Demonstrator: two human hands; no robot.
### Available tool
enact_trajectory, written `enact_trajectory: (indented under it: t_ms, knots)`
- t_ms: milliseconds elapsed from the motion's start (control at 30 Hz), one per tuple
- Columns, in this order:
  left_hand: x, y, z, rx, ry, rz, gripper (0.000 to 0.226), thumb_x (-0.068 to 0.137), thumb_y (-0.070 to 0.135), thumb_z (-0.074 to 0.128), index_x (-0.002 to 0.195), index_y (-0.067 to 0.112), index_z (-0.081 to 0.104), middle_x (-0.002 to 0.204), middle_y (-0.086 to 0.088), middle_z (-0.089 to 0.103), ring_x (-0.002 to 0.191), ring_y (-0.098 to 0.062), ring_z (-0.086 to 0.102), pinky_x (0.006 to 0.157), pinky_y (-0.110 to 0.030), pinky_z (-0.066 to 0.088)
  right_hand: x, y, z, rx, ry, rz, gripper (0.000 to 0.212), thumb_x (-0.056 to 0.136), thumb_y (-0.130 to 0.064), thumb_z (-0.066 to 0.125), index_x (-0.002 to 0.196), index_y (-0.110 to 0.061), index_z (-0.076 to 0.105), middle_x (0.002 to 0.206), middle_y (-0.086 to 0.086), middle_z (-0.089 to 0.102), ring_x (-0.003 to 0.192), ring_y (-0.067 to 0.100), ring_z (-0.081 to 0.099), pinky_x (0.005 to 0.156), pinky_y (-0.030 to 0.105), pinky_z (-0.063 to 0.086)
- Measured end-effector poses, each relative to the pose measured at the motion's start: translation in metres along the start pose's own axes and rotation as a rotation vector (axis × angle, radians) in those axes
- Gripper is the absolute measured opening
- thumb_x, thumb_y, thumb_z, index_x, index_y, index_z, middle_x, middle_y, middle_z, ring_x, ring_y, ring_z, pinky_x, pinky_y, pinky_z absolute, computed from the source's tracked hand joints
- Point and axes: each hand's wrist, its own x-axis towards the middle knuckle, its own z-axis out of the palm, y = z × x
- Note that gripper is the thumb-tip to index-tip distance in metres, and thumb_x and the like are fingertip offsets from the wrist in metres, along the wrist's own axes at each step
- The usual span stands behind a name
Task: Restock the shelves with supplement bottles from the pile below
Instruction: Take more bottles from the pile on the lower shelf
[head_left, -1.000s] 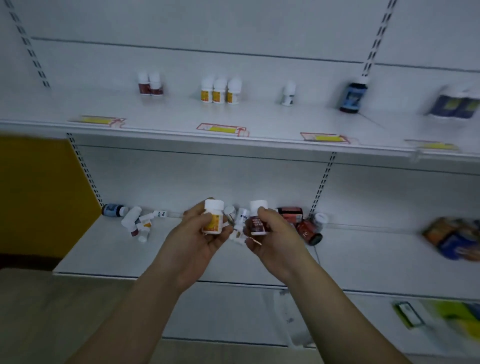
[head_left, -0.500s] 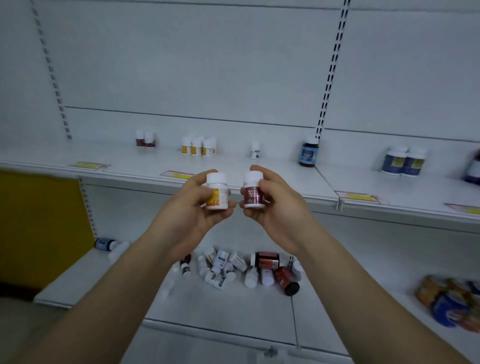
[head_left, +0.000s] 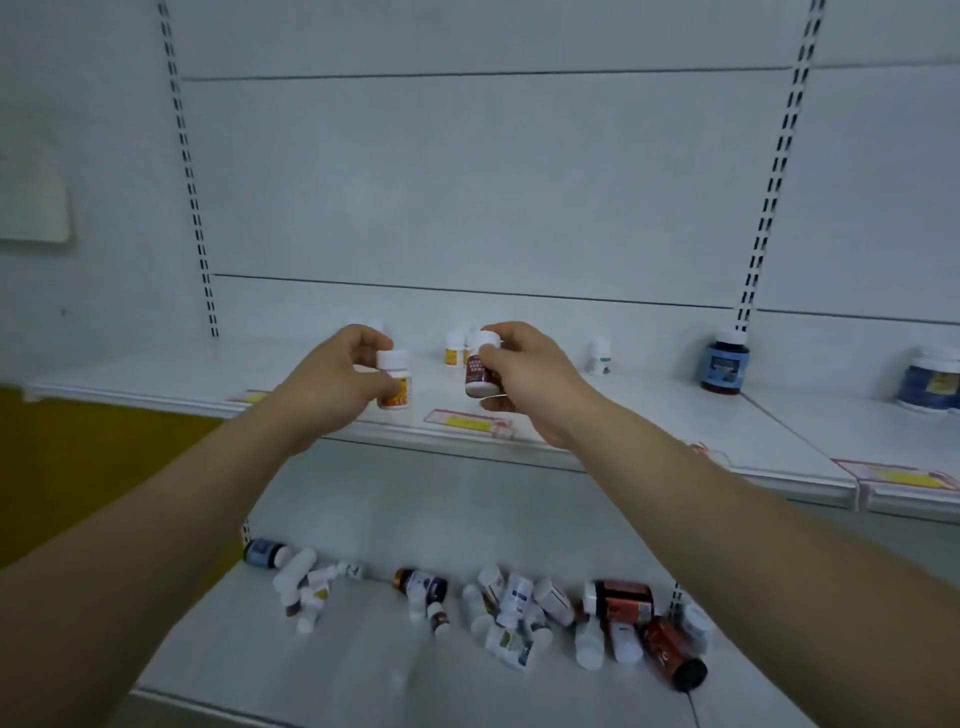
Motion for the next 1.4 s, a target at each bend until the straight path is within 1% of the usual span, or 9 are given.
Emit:
enact_trajectory:
  t_ms: [167, 267, 367, 467, 567, 800, 1067, 1200, 1400]
  knots:
    - [0.063, -0.043, -0.048, 0.281, -0.102, 0.018, 0.036, 0.084, 0.009, 0.065, 0.115, 0.018, 0.049, 0.108, -0.001, 0.055, 0.067, -0.011, 0.051, 0.055, -0.025, 0.039, 0.07, 0.01, 0.062, -0.187, 0.004, -0.008, 0.021, 0.093, -0.016, 0.054, 0.113, -0.02, 0.053, 0.098, 0.001, 0.056, 0.076, 0.017, 0.065, 0.074, 0.034, 0.056]
    - [0.094, -0.068, -0.069, 0.306, -0.135, 0.008, 0.041, 0.084, 0.007, 0.065, 0.119, 0.02, 0.048, 0.112, -0.003, 0.054, 0.076, -0.013, 0.052, 0.06, -0.024, 0.039, 0.106, 0.02, 0.094, -0.354, -0.009, -0.053, 0.023, 0.091, -0.017, 0.058, 0.113, -0.022, 0.053, 0.102, 0.002, 0.058, 0.086, 0.019, 0.059, 0.071, 0.028, 0.05]
    - [0.119, -0.093, -0.081, 0.329, -0.175, -0.017, 0.043, 0.082, 0.007, 0.068, 0.117, 0.023, 0.05, 0.116, -0.003, 0.055, 0.089, -0.02, 0.054, 0.068, -0.027, 0.041, 0.134, 0.029, 0.114, -0.492, -0.064, -0.043, 0.026, 0.091, -0.016, 0.06, 0.115, -0.018, 0.051, 0.087, -0.004, 0.053, 0.078, 0.015, 0.052, 0.063, 0.022, 0.041]
    - [0.138, -0.111, -0.086, 0.325, -0.196, -0.04, 0.04, 0.083, 0.011, 0.067, 0.114, 0.027, 0.048, 0.115, -0.001, 0.054, 0.088, -0.019, 0.056, 0.069, -0.027, 0.043, 0.162, 0.041, 0.127, -0.63, -0.088, -0.045, 0.031, 0.09, -0.017, 0.062, 0.118, -0.016, 0.048, 0.086, -0.002, 0.051, 0.082, 0.019, 0.051, 0.07, 0.025, 0.04]
    - [0.15, -0.123, -0.088, 0.316, -0.209, -0.024, 0.038, 0.085, 0.014, 0.065, 0.113, 0.029, 0.046, 0.112, -0.001, 0.055, 0.089, -0.02, 0.059, 0.072, -0.028, 0.045, 0.189, 0.049, 0.139, -0.678, -0.096, -0.052, 0.034, 0.09, -0.019, 0.062, 0.12, -0.017, 0.046, 0.098, 0.005, 0.054, 0.086, 0.021, 0.051, 0.071, 0.026, 0.039]
    - [0.173, -0.14, -0.088, 0.297, -0.216, 0.011, 0.038, 0.085, 0.014, 0.066, 0.111, 0.034, 0.046, 0.116, -0.004, 0.061, 0.096, -0.021, 0.062, 0.092, -0.038, 0.048, 0.242, 0.063, 0.161, -0.706, -0.093, -0.08, 0.042, 0.087, -0.026, 0.066, 0.119, -0.013, 0.042, 0.098, 0.008, 0.057, 0.085, 0.023, 0.052, 0.073, 0.029, 0.04]
    - [0.184, -0.153, -0.085, 0.258, -0.195, 0.012, 0.04, 0.086, 0.017, 0.065, 0.118, 0.032, 0.046, 0.117, -0.002, 0.06, 0.098, -0.019, 0.061, 0.086, -0.028, 0.044, 0.266, 0.075, 0.175, -0.743, -0.065, -0.127, 0.044, 0.088, -0.03, 0.065, 0.119, -0.012, 0.04, 0.096, 0.01, 0.06, 0.086, 0.024, 0.054, 0.073, 0.03, 0.041]
    - [0.184, -0.151, -0.085, 0.264, -0.204, 0.019, 0.041, 0.086, 0.016, 0.065, 0.118, 0.031, 0.045, 0.116, -0.001, 0.059, 0.097, -0.018, 0.061, 0.083, -0.026, 0.043, 0.265, 0.075, 0.178, -0.773, -0.041, -0.126, 0.046, 0.09, -0.032, 0.061, 0.12, -0.008, 0.036, 0.105, 0.014, 0.06, 0.086, 0.025, 0.053, 0.072, 0.033, 0.04]
    - [0.18, -0.13, -0.078, 0.391, -0.286, 0.045, 0.038, 0.083, 0.021, 0.069, 0.111, 0.03, 0.045, 0.111, 0.003, 0.06, 0.092, -0.017, 0.059, 0.075, -0.027, 0.045, 0.229, 0.06, 0.15, -1.025, -0.219, -0.094, 0.055, 0.092, -0.04, 0.056, 0.136, -0.012, 0.037, 0.128, 0.01, 0.054, 0.114, 0.025, 0.051, 0.083, 0.026, 0.035]
